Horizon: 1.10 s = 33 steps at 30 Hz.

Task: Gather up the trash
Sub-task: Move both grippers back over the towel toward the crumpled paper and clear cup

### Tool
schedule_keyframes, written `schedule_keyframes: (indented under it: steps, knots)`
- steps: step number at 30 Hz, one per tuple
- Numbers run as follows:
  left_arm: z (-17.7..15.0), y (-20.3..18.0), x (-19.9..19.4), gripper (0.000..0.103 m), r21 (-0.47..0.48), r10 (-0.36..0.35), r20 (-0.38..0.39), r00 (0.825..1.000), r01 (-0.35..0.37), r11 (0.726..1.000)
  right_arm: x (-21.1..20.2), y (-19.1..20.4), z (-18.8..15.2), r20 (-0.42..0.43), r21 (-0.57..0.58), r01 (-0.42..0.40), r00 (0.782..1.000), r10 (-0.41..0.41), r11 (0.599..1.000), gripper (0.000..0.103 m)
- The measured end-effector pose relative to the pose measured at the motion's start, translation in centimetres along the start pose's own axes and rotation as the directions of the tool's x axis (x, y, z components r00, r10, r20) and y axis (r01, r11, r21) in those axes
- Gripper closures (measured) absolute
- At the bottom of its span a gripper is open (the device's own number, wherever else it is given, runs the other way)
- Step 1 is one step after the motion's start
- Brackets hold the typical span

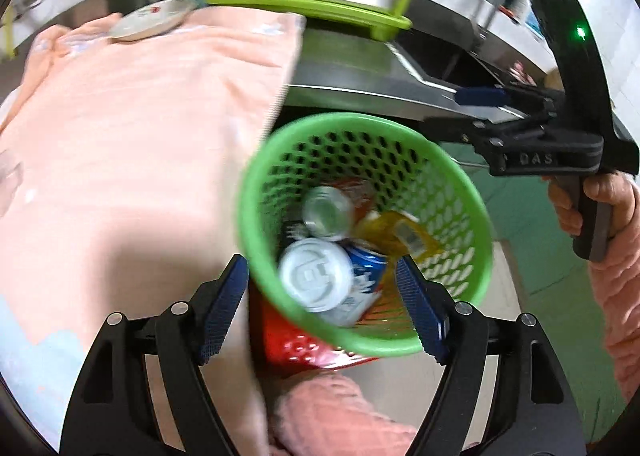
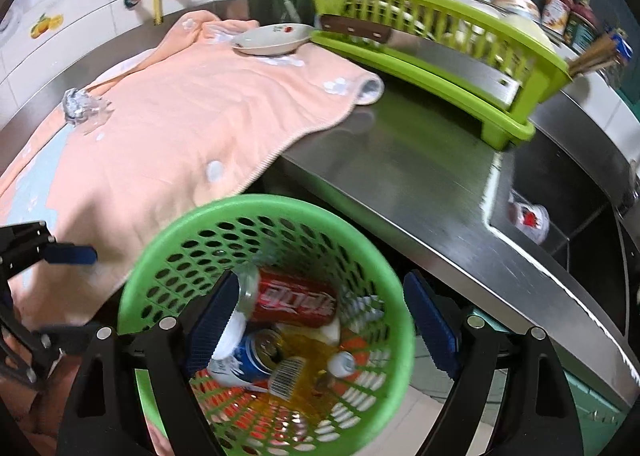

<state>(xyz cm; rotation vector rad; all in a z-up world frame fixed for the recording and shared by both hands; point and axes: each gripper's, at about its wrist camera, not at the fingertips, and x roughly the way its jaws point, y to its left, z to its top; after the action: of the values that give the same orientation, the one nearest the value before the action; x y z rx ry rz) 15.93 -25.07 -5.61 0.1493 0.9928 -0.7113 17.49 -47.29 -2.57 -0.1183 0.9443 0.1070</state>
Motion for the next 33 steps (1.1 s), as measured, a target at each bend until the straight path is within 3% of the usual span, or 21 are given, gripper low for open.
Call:
schedule_keyframes:
  steps: [9, 20, 33]
  knots:
    - [-1.0, 7.2, -4.4, 0.028, -0.117, 0.110, 0.053, 0.992, -0.104, 0.988, 1.5, 4.9, 3.4, 0.012, -0.073, -0.067, 0.998, 0.068, 0.995, 0.022]
    - [-3.2, 16.6, -9.9, 0.028, -0.276, 0.245, 0.089, 0.966, -0.212, 0.937, 4.0, 13.4, 7.9, 0.012, -0.165, -0.183, 0.982, 0.188, 0.969, 0.022]
    - [-4.4, 26.1, -14.0, 0.028, -0.388, 0.376, 0.085, 0.923, -0.317, 0.866, 7.9, 24.6, 12.9, -0.019, -0.208, -0.364, 0.930, 0.368, 0.908, 0.022]
